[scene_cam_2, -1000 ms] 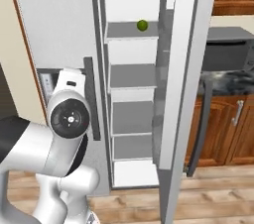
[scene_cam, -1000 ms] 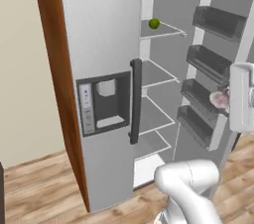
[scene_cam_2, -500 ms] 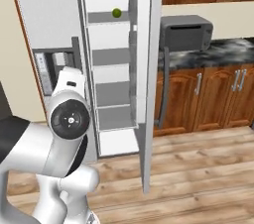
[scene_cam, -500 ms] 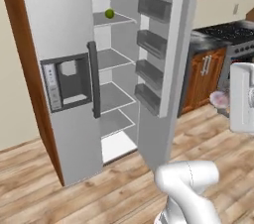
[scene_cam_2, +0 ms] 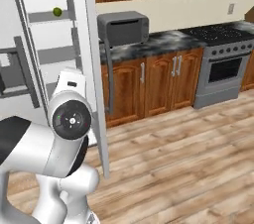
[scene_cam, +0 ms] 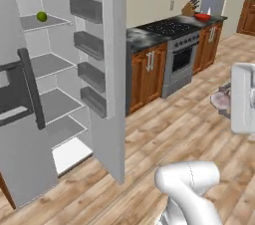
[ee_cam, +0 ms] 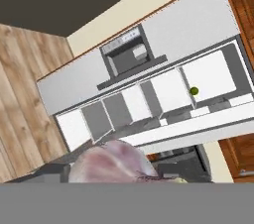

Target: Retrieve the bottle and the shaker from the cabinet and place them next to the mixing bowl on the counter. Then add garlic from the fridge to the mixing bowl.

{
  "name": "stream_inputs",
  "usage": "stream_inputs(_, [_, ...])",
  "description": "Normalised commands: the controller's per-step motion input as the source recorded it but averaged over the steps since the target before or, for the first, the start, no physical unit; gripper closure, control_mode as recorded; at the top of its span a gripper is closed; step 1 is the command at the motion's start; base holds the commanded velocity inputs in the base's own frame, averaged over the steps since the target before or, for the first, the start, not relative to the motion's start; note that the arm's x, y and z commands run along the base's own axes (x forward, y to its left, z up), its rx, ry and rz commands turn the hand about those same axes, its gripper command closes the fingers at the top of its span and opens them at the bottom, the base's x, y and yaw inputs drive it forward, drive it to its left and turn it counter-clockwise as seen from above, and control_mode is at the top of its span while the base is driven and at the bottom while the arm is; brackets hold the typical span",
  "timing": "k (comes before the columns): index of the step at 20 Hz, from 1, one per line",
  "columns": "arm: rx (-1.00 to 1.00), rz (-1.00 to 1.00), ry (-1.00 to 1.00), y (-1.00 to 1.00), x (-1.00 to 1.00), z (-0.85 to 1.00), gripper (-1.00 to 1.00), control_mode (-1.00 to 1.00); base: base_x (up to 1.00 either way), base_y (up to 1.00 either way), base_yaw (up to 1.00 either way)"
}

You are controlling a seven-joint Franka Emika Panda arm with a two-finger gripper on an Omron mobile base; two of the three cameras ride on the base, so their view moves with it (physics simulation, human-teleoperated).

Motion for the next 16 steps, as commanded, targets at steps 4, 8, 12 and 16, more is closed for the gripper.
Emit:
stream_inputs(4, [0.00,0.00,0.00,0.00,0.00,0.00,1.00,1.00,0.21,-0.50,-0.54])
stream_inputs(8, [0.00,0.00,0.00,0.00,0.00,0.00,1.00,1.00,0.52,-0.33,-0.48])
stream_inputs(12, [0.00,0.00,0.00,0.00,0.00,0.00,1.00,1.00,0.68,-0.08,-0.44])
stream_inputs(16, [0.00,0.00,0.00,0.00,0.00,0.00,1.00,1.00,0.67,0.00,-0.42])
